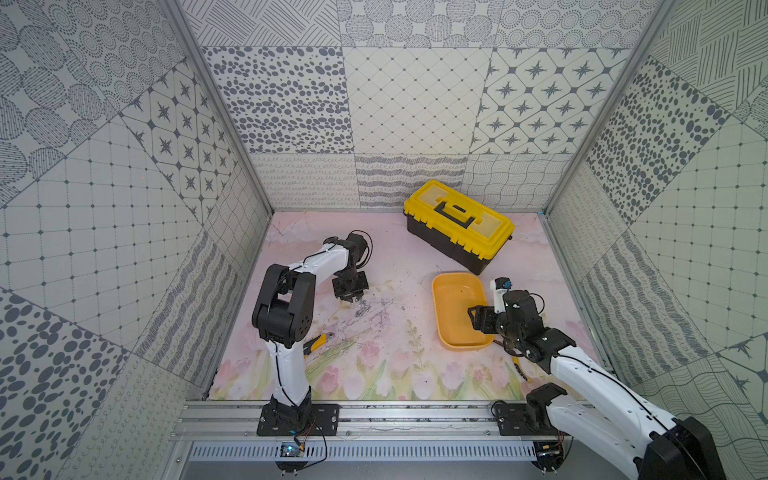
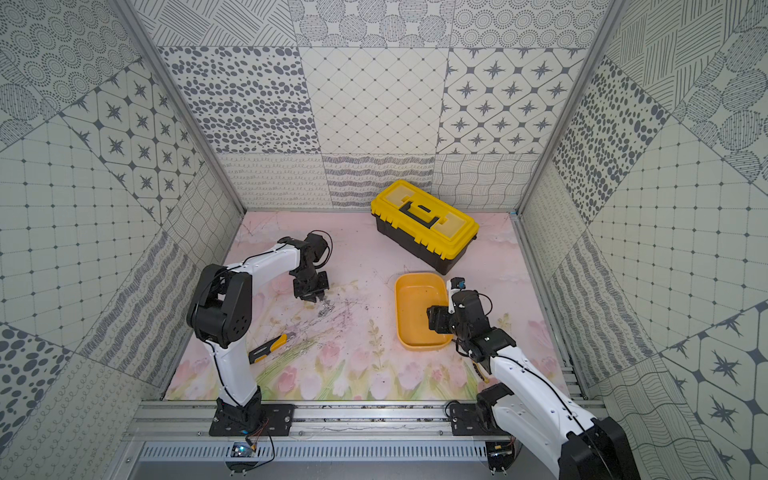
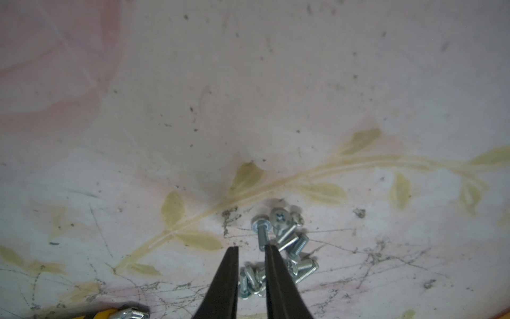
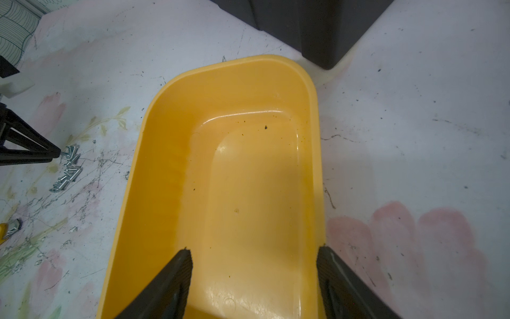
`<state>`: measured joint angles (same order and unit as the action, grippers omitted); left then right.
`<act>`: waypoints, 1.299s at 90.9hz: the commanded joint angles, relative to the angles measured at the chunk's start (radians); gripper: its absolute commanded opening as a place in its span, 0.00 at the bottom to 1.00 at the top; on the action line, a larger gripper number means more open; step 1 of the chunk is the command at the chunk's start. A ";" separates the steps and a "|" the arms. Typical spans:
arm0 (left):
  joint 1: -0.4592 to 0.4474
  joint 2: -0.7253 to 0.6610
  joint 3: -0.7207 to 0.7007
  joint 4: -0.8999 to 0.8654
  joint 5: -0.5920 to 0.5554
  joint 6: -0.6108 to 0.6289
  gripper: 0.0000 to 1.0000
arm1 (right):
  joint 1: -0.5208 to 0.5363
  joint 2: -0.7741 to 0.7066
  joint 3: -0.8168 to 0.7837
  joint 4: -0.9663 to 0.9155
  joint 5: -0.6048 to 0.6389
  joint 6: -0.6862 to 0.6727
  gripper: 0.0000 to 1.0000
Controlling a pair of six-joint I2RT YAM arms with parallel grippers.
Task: Put the screws on the desktop into the storage box
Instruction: Pick up the screw from the center of the board.
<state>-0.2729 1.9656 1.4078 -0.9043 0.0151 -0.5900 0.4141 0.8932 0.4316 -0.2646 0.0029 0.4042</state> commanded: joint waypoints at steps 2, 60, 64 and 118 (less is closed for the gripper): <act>0.008 0.022 0.006 -0.004 0.022 0.016 0.22 | 0.005 -0.020 -0.007 0.042 -0.004 -0.002 0.76; 0.009 0.026 0.017 -0.015 -0.005 0.013 0.27 | 0.005 -0.014 -0.008 0.045 -0.005 -0.001 0.76; 0.010 0.026 0.017 -0.014 -0.006 0.012 0.27 | 0.004 -0.016 -0.008 0.045 -0.005 -0.001 0.76; 0.010 0.031 0.022 -0.023 -0.016 0.012 0.00 | 0.005 -0.016 -0.008 0.045 -0.006 0.000 0.76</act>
<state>-0.2714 1.9968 1.4223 -0.8856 0.0216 -0.5789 0.4141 0.8932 0.4316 -0.2581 0.0010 0.4042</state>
